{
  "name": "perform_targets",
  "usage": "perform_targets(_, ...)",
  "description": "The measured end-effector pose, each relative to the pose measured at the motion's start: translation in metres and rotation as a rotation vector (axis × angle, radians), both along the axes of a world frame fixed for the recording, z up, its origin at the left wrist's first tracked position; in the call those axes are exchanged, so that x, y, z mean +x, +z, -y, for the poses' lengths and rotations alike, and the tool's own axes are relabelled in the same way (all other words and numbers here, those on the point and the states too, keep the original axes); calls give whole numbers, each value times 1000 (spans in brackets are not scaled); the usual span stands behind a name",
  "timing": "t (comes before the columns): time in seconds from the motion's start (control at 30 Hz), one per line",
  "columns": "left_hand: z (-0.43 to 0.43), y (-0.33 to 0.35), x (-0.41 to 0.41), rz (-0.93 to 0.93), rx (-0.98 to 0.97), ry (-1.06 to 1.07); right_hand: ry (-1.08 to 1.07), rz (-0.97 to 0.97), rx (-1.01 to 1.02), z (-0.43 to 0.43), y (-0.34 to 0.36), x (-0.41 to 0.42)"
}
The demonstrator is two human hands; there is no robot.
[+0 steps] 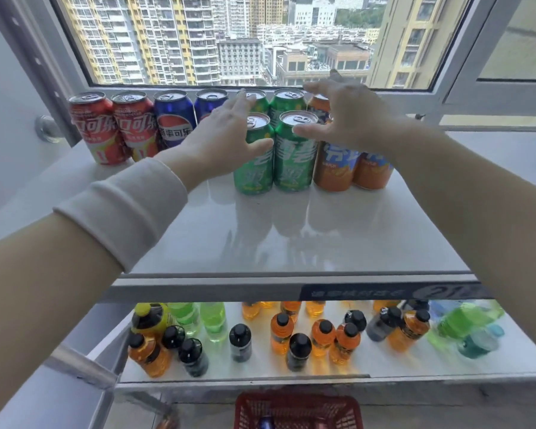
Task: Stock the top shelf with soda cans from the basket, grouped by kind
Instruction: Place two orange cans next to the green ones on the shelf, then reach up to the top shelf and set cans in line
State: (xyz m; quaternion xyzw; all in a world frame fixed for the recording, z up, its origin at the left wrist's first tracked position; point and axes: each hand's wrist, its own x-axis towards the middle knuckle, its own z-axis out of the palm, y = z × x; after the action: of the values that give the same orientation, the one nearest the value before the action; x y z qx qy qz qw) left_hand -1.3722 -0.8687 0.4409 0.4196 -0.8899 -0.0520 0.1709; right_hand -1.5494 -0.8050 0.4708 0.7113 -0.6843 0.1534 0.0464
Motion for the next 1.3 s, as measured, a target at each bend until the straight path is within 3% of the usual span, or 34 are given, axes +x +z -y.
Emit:
perform_targets(0.2, -71, 3, 1, 25, -124, 45, 20, -53, -49, -68, -9, 1)
perform_targets(0.4, -162, -16, -5, -3, -140, 100, 99, -53, -102, -155, -43, -6)
perform_targets(0.63, -243, -61, -14, 47, -118, 83, 36, 3, -112, -239, -90, -7)
perform_targets(0.97, -339, -148, 25, 104, -13, 36, -22, 40, 73, -344, -192, 42)
perform_targets(1.3, -356, -277, 34, 128, 235, 39, -129, 174, 318, -374, -334, 47)
